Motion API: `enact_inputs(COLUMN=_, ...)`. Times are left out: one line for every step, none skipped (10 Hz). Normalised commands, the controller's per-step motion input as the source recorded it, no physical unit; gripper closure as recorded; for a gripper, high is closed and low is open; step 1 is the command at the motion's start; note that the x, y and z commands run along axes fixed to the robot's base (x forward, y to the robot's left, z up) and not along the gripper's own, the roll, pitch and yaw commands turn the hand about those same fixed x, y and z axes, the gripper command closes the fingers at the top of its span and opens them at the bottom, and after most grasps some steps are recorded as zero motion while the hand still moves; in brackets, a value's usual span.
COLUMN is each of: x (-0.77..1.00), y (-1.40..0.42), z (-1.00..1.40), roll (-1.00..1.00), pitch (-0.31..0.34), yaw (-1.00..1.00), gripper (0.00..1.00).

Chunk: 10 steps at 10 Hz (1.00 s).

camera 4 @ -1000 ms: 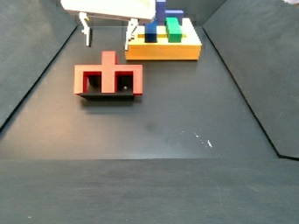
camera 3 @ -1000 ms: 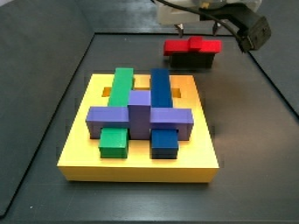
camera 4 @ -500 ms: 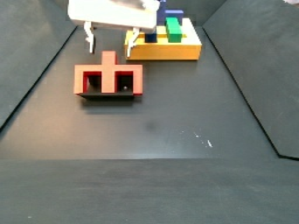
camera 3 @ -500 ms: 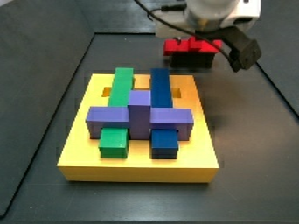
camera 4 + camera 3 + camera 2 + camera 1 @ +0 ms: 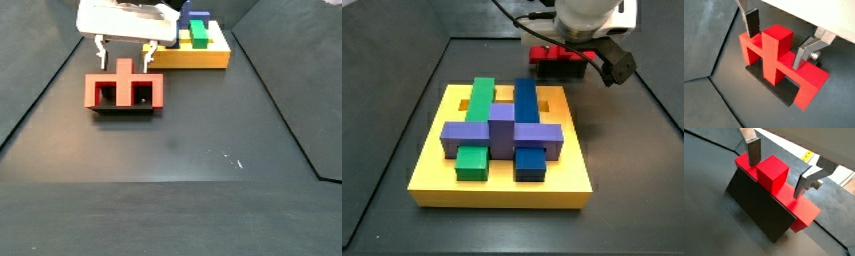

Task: Pick up the red object. Move up. Place the red object on the fixture. Regrasp the red object. Move to above the board. Insert the red object.
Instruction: Regrasp the red object.

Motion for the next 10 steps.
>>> enact_inputs(x=0.0, y=0.0, z=-0.11, roll=0.11, pitch=0.0, yaw=0.01, gripper=0.0)
enact_inputs(x=0.0, y=0.0, z=0.0, roll=0.0, pitch=0.0, yaw=0.0, gripper=0.0)
enact_inputs(x=0.0, y=0.0, z=0.0, roll=0.0, pitch=0.0, yaw=0.0, gripper=1.0)
enact_inputs(x=0.0, y=0.0, z=0.0, roll=0.0, pitch=0.0, yaw=0.0, gripper=1.0)
enact_inputs(x=0.0, y=0.0, z=0.0, roll=0.0, pitch=0.0, yaw=0.0, gripper=1.0)
enact_inputs(x=0.0, y=0.0, z=0.0, roll=0.0, pitch=0.0, yaw=0.0, gripper=1.0)
enact_inputs(x=0.0, y=0.0, z=0.0, roll=0.0, pitch=0.0, yaw=0.0, gripper=1.0)
enact_inputs(x=0.0, y=0.0, z=0.0, roll=0.0, pitch=0.0, yaw=0.0, gripper=1.0)
enact_inputs(x=0.0, y=0.0, z=0.0, roll=0.0, pitch=0.0, yaw=0.0, gripper=1.0)
enact_inputs(x=0.0, y=0.0, z=0.0, roll=0.0, pitch=0.0, yaw=0.0, gripper=1.0)
